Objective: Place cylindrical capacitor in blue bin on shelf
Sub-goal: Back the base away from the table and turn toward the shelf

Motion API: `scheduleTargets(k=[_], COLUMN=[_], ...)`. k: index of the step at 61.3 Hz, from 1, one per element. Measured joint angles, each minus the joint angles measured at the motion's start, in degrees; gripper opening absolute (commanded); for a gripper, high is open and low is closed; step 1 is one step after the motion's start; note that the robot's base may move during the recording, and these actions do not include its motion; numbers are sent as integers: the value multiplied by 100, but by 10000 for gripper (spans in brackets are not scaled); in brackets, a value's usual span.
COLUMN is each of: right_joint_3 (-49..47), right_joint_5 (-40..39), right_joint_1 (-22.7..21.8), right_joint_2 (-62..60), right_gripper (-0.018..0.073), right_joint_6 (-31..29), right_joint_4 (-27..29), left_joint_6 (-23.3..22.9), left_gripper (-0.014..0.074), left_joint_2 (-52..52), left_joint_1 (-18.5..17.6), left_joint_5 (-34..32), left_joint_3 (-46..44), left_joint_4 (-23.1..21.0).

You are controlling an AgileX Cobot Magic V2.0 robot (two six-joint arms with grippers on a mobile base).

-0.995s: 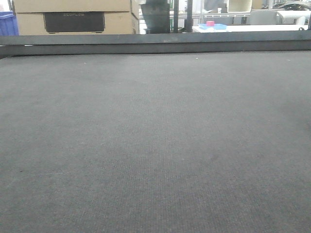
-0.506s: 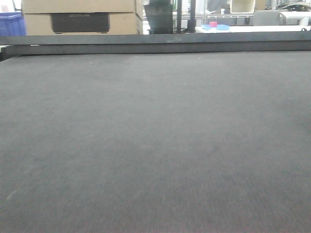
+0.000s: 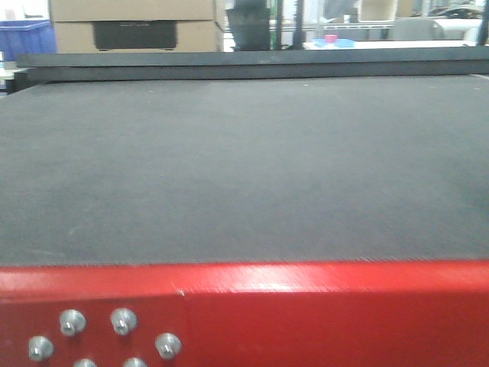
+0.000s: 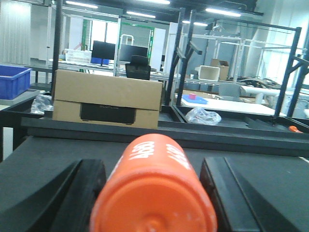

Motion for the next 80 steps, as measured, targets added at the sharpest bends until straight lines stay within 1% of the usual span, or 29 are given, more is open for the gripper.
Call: scheduleTargets(k=[80], right_joint_3=[35], right_joint_5=[-36], right_joint_1=[0], right_joint_2=[0], right_gripper=[-167], right_joint_6=[0], right_joint_4=[0], left_joint_6=[0], left_gripper=[-111], left_joint_2=[0], left_joint_1=[0], left_joint_5=[0], left_joint_3=[0], left_joint_4=[0])
